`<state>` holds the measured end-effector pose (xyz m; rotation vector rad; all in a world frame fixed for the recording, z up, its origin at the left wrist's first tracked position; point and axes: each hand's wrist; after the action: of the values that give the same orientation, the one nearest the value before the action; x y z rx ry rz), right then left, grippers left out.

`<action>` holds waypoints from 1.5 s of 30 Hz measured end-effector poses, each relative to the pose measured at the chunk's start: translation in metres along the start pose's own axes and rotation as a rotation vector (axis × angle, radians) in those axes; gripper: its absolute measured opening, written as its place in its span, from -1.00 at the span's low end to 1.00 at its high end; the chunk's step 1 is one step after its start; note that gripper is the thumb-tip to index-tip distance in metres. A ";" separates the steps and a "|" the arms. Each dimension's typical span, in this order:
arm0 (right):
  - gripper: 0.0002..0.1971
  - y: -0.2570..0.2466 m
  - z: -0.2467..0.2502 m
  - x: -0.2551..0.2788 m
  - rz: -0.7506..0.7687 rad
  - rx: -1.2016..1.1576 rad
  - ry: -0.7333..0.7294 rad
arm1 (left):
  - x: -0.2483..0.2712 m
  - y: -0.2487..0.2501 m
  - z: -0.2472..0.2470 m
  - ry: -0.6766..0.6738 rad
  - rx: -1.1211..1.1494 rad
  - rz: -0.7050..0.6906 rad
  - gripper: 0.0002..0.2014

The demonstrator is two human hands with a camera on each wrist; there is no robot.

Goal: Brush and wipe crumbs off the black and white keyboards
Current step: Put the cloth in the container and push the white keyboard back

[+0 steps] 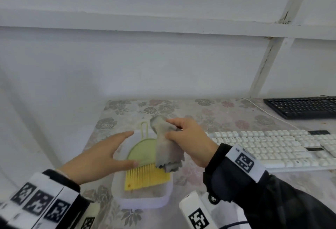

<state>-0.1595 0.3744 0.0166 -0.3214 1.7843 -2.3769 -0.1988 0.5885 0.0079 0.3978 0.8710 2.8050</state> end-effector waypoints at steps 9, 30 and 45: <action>-0.63 0.009 0.019 -0.009 -0.080 -0.101 0.031 | -0.045 0.011 -0.010 0.013 -0.254 -0.027 -0.44; -0.76 0.006 0.014 -0.006 -0.083 0.014 -0.065 | -0.047 -0.003 0.003 0.012 0.138 -0.095 -0.85; -0.74 -0.004 -0.027 -0.004 -0.073 0.666 -0.402 | -0.038 -0.016 0.007 -0.056 0.264 -0.134 -0.39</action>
<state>-0.1627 0.4011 0.0135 -0.7039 0.7697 -2.5467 -0.1586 0.5959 -0.0031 0.4350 1.2116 2.5515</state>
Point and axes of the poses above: each hand's wrist, its own x-axis away from the middle knuckle, its own z-axis out of the back of the hand, y = z × x
